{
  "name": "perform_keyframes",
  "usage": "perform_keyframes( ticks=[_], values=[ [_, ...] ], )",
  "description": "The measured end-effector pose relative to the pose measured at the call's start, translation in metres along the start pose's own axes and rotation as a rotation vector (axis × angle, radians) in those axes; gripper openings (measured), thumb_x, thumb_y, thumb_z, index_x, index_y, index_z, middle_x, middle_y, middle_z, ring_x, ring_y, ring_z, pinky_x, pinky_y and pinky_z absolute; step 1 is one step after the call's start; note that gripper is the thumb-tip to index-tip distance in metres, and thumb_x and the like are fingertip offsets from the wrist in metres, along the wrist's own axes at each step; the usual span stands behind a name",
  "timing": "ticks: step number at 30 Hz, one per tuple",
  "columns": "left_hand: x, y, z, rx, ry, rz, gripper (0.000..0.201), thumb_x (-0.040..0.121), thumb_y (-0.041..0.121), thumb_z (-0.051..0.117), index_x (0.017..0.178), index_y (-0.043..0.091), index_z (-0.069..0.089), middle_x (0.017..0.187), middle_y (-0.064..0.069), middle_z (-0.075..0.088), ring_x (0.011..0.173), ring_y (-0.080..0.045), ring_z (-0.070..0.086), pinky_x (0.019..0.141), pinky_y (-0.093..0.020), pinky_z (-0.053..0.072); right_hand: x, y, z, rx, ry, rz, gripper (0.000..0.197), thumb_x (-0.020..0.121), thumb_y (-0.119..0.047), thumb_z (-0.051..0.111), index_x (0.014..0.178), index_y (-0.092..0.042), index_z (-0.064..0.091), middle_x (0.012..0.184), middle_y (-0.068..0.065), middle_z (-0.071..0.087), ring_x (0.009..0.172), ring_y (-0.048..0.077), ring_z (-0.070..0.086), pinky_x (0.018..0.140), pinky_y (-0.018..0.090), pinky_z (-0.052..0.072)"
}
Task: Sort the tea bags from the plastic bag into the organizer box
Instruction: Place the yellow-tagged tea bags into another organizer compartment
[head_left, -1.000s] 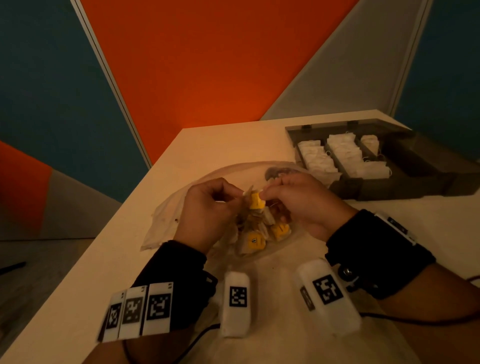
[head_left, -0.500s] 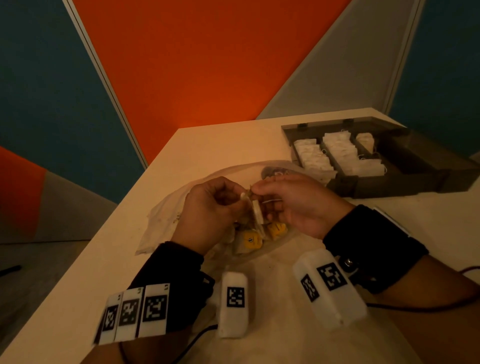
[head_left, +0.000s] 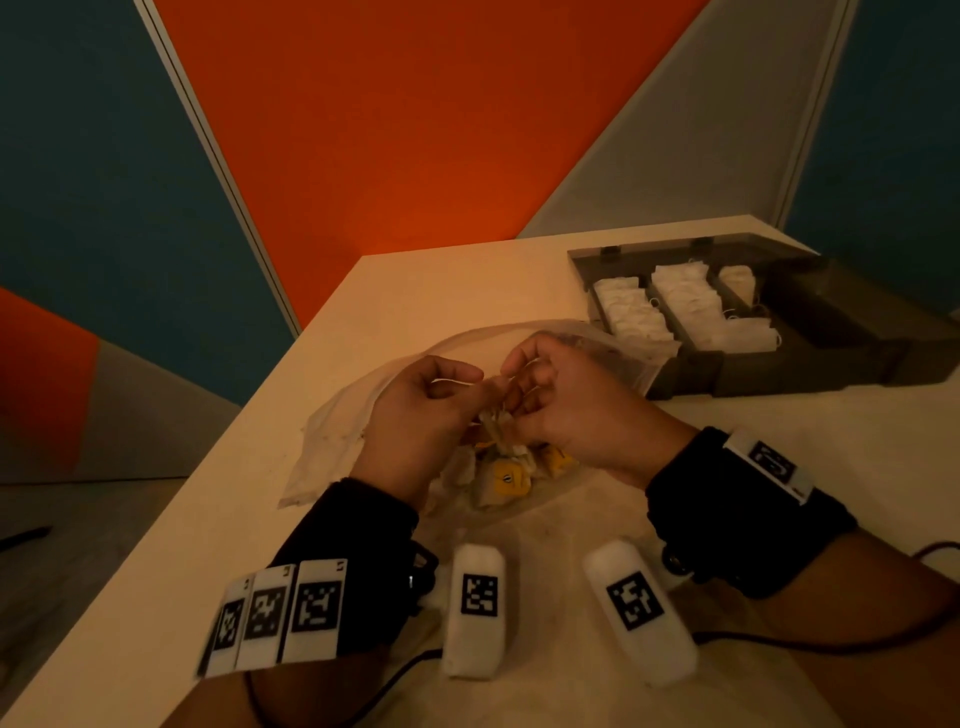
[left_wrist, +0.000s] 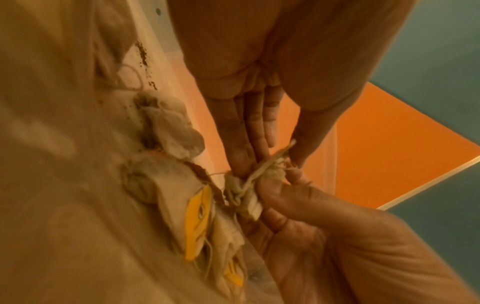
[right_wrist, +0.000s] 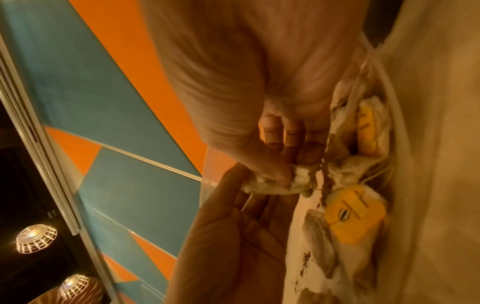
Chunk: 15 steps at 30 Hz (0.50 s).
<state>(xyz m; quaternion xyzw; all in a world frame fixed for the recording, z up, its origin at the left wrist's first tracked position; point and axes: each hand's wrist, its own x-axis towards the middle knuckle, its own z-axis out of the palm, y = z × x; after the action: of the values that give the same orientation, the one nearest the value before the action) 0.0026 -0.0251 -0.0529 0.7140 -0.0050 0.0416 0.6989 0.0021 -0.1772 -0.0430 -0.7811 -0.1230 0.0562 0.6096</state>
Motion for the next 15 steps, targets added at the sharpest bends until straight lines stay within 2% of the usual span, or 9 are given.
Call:
perform_keyframes(
  ticks=[2,4,6,9,11,13,15],
  values=[
    [0.000,-0.001,0.000,0.015,-0.006,-0.014,0.030,0.078,0.013,0.078,0.101,0.002,0.063,0.095,-0.025,0.070,0.072,-0.022,0.067,0.056,-0.026,0.053,0.001,0.001,0.001,0.015,-0.008,-0.016,0.046,0.074,0.010,0.075,0.098,-0.022,0.051,0.084,0.004,0.065,0.073,0.015,0.060,0.069,0.035,0.053],
    [0.001,-0.001,-0.002,0.006,0.005,-0.032,0.025,0.080,0.010,0.075,0.100,0.002,0.063,0.094,-0.024,0.070,0.072,-0.024,0.066,0.059,-0.030,0.055,0.001,0.001,0.000,0.020,-0.019,-0.015,0.045,0.076,0.010,0.072,0.099,-0.022,0.050,0.084,0.005,0.065,0.074,0.017,0.061,0.069,0.034,0.052],
    [0.002,-0.002,-0.004,0.001,0.033,-0.047,0.019,0.081,0.007,0.072,0.098,0.003,0.063,0.083,-0.019,0.066,0.067,-0.022,0.064,0.062,-0.033,0.054,0.001,-0.001,-0.003,0.004,0.022,-0.028,0.042,0.077,0.011,0.069,0.098,-0.021,0.052,0.083,0.003,0.065,0.074,0.015,0.060,0.067,0.031,0.051],
    [0.004,-0.002,-0.007,0.018,0.055,-0.058,0.015,0.083,0.004,0.070,0.096,0.005,0.063,0.078,-0.010,0.060,0.066,-0.020,0.060,0.054,-0.028,0.053,0.005,-0.001,-0.012,-0.031,0.188,-0.098,0.036,0.077,0.013,0.065,0.094,-0.017,0.055,0.088,0.006,0.065,0.074,0.012,0.059,0.063,0.024,0.051],
    [0.004,-0.002,-0.007,0.028,0.067,-0.049,0.013,0.084,0.004,0.069,0.095,0.006,0.062,0.079,-0.010,0.059,0.068,-0.021,0.060,0.047,-0.025,0.051,0.008,0.001,-0.017,-0.070,0.275,-0.124,0.032,0.079,0.012,0.064,0.098,-0.013,0.058,0.097,0.010,0.066,0.079,0.012,0.060,0.068,0.021,0.052],
    [0.003,-0.001,-0.007,0.039,0.063,-0.032,0.014,0.084,0.004,0.068,0.096,0.005,0.062,0.080,-0.011,0.058,0.070,-0.024,0.059,0.045,-0.024,0.051,0.010,0.005,-0.020,-0.113,0.298,-0.114,0.032,0.080,0.009,0.064,0.102,-0.014,0.060,0.104,0.009,0.065,0.084,0.011,0.059,0.073,0.020,0.051],
    [0.002,0.000,-0.005,0.029,0.039,-0.012,0.019,0.084,0.002,0.069,0.101,0.001,0.061,0.079,-0.015,0.057,0.070,-0.027,0.058,0.045,-0.025,0.051,0.011,0.007,-0.018,-0.175,0.269,-0.109,0.031,0.082,0.001,0.067,0.105,-0.019,0.062,0.106,0.002,0.061,0.085,0.003,0.054,0.073,0.016,0.047]
  ],
)
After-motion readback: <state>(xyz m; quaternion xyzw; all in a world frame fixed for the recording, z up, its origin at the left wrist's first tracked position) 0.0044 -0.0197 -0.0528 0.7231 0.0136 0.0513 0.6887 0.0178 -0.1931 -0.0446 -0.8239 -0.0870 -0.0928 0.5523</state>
